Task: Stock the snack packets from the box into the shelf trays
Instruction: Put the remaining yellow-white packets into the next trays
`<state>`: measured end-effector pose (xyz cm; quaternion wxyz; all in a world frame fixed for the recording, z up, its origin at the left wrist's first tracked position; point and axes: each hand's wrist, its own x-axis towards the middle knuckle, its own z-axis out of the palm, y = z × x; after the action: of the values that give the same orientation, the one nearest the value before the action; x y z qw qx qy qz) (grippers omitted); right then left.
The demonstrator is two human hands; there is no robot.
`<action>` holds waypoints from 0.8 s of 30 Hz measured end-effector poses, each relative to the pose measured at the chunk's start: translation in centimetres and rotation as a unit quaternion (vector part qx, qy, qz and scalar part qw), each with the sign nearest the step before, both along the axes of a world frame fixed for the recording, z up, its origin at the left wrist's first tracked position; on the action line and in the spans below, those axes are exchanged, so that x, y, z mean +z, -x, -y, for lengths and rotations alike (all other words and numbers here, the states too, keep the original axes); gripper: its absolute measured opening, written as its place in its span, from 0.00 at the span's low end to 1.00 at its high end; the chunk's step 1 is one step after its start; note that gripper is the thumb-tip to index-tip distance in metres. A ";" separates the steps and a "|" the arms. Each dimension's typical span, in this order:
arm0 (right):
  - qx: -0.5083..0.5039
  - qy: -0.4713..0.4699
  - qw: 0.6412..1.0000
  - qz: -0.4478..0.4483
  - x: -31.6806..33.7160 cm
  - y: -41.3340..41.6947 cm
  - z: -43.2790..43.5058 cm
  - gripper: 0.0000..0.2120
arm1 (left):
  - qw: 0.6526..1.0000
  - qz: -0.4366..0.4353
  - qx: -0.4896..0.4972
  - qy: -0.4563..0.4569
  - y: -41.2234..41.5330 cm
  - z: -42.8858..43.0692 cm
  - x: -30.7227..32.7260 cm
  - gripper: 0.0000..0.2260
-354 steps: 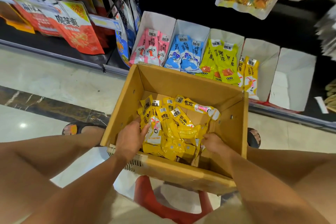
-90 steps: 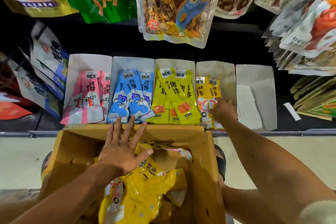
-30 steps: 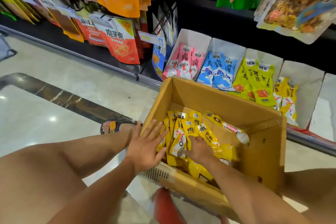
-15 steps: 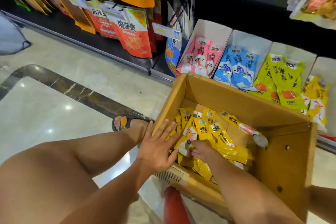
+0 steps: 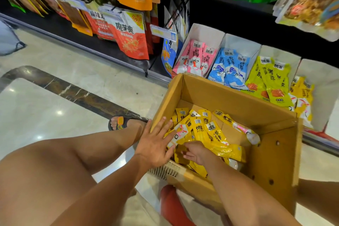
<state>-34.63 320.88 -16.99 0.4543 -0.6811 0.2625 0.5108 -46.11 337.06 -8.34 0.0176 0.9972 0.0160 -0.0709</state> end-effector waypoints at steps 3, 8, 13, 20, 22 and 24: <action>-0.030 -0.011 0.999 -0.007 -0.7 0.0 -0.7 0.08 | 1.000 0.011 0.005 0.007 0.0 0.1 0.0 0.26; -0.071 -0.007 0.997 -0.006 -2.3 -0.5 -2.3 0.06 | 0.999 0.030 0.014 0.022 0.0 -0.1 -0.6 0.26; -0.076 0.085 0.993 0.033 -5.0 -1.3 -3.4 0.06 | 0.999 0.030 0.020 0.024 -0.1 -0.1 -0.8 0.25; -0.046 0.112 0.992 0.024 -8.3 -2.2 -4.4 0.17 | 0.999 0.032 0.022 0.033 -0.1 -0.1 -0.7 0.25; -0.014 0.134 0.990 0.036 -7.9 -2.2 -4.5 0.19 | 0.999 0.032 0.021 0.034 -0.1 -0.1 -0.7 0.25; 0.046 0.147 0.987 0.046 -8.0 -2.4 -4.0 0.18 | 0.999 0.027 0.020 0.030 -0.1 -0.1 -0.7 0.25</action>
<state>-32.24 324.86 -24.99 0.3367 -0.7748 0.2817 0.4549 -46.05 337.17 -9.00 0.0496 0.9972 0.0335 -0.0444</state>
